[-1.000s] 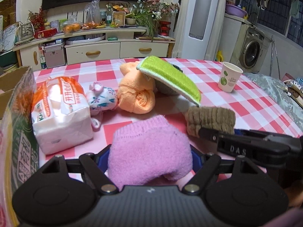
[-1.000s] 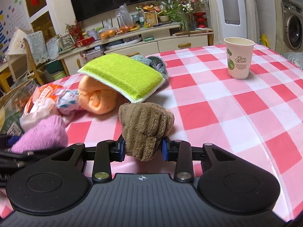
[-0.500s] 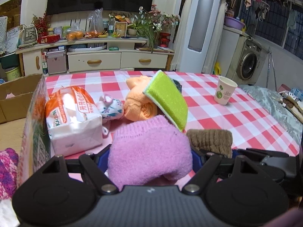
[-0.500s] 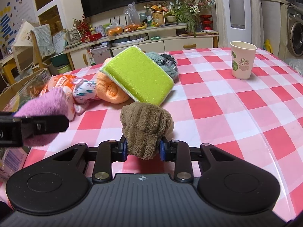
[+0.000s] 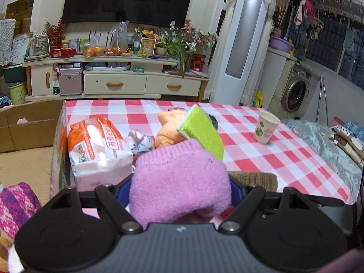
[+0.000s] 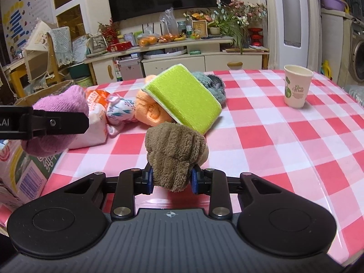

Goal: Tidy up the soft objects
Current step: 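Lift and carry the pink knit piece and brown slipper over the cardboard box with both tools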

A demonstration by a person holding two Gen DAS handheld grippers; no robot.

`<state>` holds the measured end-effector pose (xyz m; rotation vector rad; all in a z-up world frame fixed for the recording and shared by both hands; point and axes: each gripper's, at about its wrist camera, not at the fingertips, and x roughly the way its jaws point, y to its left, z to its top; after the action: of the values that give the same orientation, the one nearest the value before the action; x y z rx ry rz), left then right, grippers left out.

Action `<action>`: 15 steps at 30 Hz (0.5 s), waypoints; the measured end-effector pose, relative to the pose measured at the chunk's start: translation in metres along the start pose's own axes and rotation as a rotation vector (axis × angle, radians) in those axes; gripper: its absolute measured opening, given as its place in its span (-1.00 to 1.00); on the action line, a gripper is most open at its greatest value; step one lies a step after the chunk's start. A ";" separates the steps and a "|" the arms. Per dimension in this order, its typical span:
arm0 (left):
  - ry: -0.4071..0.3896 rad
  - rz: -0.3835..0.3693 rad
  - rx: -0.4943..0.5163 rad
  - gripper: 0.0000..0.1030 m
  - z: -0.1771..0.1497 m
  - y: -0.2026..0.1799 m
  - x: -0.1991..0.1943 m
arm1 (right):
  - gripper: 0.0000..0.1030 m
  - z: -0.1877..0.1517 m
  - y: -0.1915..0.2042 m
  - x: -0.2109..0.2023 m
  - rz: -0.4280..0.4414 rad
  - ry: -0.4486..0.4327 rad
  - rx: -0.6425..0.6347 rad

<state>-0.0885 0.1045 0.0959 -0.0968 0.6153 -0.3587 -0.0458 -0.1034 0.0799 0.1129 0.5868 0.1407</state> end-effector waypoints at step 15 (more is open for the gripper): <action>-0.127 0.004 -0.089 0.55 0.023 0.033 -0.039 | -0.31 0.030 0.030 -0.006 0.086 -0.091 -0.067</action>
<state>-0.0946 0.1484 0.1293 -0.2019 0.5052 -0.3185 -0.0376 -0.0773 0.1121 0.0796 0.4858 0.2375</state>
